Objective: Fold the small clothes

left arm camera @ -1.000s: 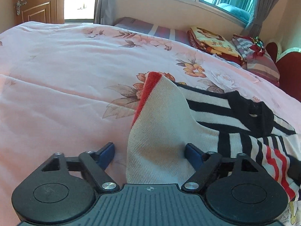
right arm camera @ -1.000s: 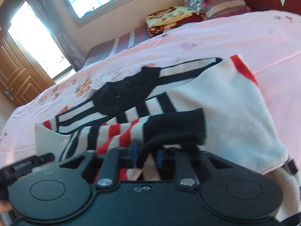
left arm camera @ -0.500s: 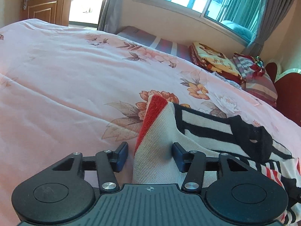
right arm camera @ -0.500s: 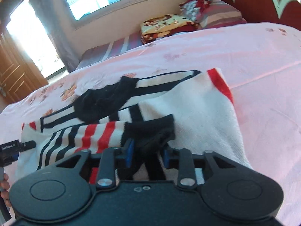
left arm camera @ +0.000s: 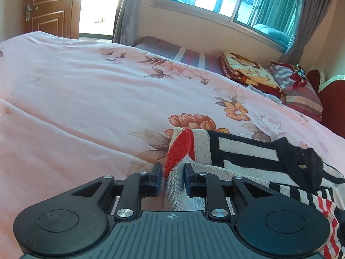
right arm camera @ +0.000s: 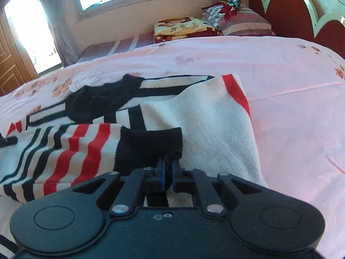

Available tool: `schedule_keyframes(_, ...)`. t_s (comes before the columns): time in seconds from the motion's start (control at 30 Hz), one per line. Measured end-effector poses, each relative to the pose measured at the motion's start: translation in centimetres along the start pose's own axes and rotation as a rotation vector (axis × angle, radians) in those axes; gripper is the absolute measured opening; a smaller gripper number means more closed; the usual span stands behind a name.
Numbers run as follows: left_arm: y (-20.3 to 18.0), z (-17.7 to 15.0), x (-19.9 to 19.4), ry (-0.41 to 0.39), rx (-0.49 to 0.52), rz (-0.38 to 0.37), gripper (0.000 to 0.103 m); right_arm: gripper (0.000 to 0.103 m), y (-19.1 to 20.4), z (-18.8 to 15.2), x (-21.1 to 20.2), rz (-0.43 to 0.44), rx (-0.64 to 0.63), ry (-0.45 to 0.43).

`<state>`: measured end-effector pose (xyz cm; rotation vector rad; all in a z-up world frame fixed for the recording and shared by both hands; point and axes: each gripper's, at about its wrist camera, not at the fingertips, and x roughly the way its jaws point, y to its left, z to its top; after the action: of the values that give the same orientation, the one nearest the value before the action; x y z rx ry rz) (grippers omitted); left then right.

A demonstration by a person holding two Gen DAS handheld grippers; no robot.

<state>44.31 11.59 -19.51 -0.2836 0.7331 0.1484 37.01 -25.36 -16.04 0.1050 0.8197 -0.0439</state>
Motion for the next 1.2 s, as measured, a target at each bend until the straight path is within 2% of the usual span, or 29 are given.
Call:
schedule_keyframes(0.07, 0.3, 0.2, -2.0, -0.035, -0.027, 0.026, 0.050, 0.021, -0.5, 0.5, -1.3, 0.002, 0.032, -0.045)
schedule_keyframes(0.1, 0.6, 0.1, -3.2, -0.050, -0.029, 0.019, 0.053, 0.021, -0.5, 0.6, -2.0, -0.002, 0.030, -0.072)
schedule_keyframes(0.13, 0.7, -0.2, -4.3, -0.057, -0.015, 0.006, 0.056, 0.022, -0.5, 0.7, -2.6, 0.002, 0.018, -0.089)
schedule_keyframes(0.2, 0.6, -1.1, -6.3, -0.047, 0.043, -0.017, 0.056, 0.032, -0.5, 0.9, -2.2, 0.042, 0.019, -0.053)
schedule_keyframes(0.23, 0.5, -1.7, -7.0, -0.038, 0.060, -0.026, 0.056, 0.049, -0.7, 0.7, -1.6, 0.061, 0.043, -0.025)
schedule_keyframes(0.27, 0.4, -2.6, -7.6, -0.018, 0.079, -0.029, 0.056, 0.051, -0.9, 0.5, -1.1, 0.063, 0.069, -0.011)
schedule_keyframes(0.3, 0.3, -3.4, -7.9, 0.002, 0.096, -0.026, 0.056, 0.050, -1.0, 0.3, -0.8, 0.059, 0.082, 0.001)
schedule_keyframes(0.37, 0.0, -5.6, -8.0, 0.037, 0.132, -0.004, 0.056, 0.032, -0.6, -0.3, -0.2, 0.048, 0.072, 0.011)
schedule_keyframes(0.4, -0.1, -6.5, -7.7, 0.040, 0.157, 0.021, 0.056, 0.030, -0.3, -0.5, -0.3, 0.045, 0.055, 0.005)
schedule_keyframes(0.47, 0.0, -7.9, -7.9, -0.009, 0.167, 0.044, 0.059, 0.010, 0.5, -0.8, -0.6, 0.038, 0.000, -0.003)
schedule_keyframes(0.53, 0.2, -8.0, -7.9, -0.021, 0.157, 0.049, 0.059, 0.006, 0.4, -1.1, -0.7, -0.013, -0.053, -0.026)
schedule_keyframes(0.6, 0.7, -7.9, -8.0, -0.009, 0.136, 0.043, 0.061, 0.003, -0.9, -1.2, -0.3, -0.043, -0.025, -0.031)
schedule_keyframes(0.7, 0.9, -7.4, -9.3, -0.006, 0.136, 0.069, 0.061, 0.007, -0.6, -0.6, -1.4, -0.013, -0.025, -0.020)
schedule_keyframes(0.77, 0.3, -7.2, -11.0, -0.043, 0.141, 0.039, 0.061, 0.016, -0.5, -0.5, -3.0, 0.000, -0.005, -0.073)
schedule_keyframes(0.83, -0.8, -7.5, -11.9, -0.064, 0.179, 0.009, 0.061, 0.016, 0.0, -0.4, -3.8, 0.043, 0.010, -0.093)
schedule_keyframes(0.9, -2.0, -8.0, -11.5, -0.051, 0.230, -0.010, 0.061, 0.016, 1.1, -0.5, -3.5, 0.096, -0.007, -0.068)
schedule_keyframes(1.0, -2.4, -9.4, -10.0, 0.001, 0.276, 0.031, 0.062, 0.016, 2.8, -1.2, -2.6, 0.084, -0.071, -0.038)
schedule_keyframes(1.03, -2.0, -9.7, -9.9, -0.018, 0.260, 0.033, 0.067, 0.016, 2.8, -1.5, -1.8, 0.069, -0.083, -0.007)
schedule_keyframes(1.07, -1.5, -9.8, -9.8, -0.015, 0.233, 0.046, 0.078, 0.016, 2.6, -1.9, -1.2, 0.064, -0.096, 0.008)
schedule_keyframes(1.13, -0.7, -9.2, -9.5, 0.015, 0.174, 0.036, 0.080, 0.015, 2.5, -2.0, -1.4, 0.060, -0.119, 0.000)
schedule_keyframes(1.2, -0.7, -8.9, -9.9, 0.023, 0.161, 0.048, 0.080, 0.016, 2.4, -1.7, -2.1, 0.054, -0.103, 0.014)
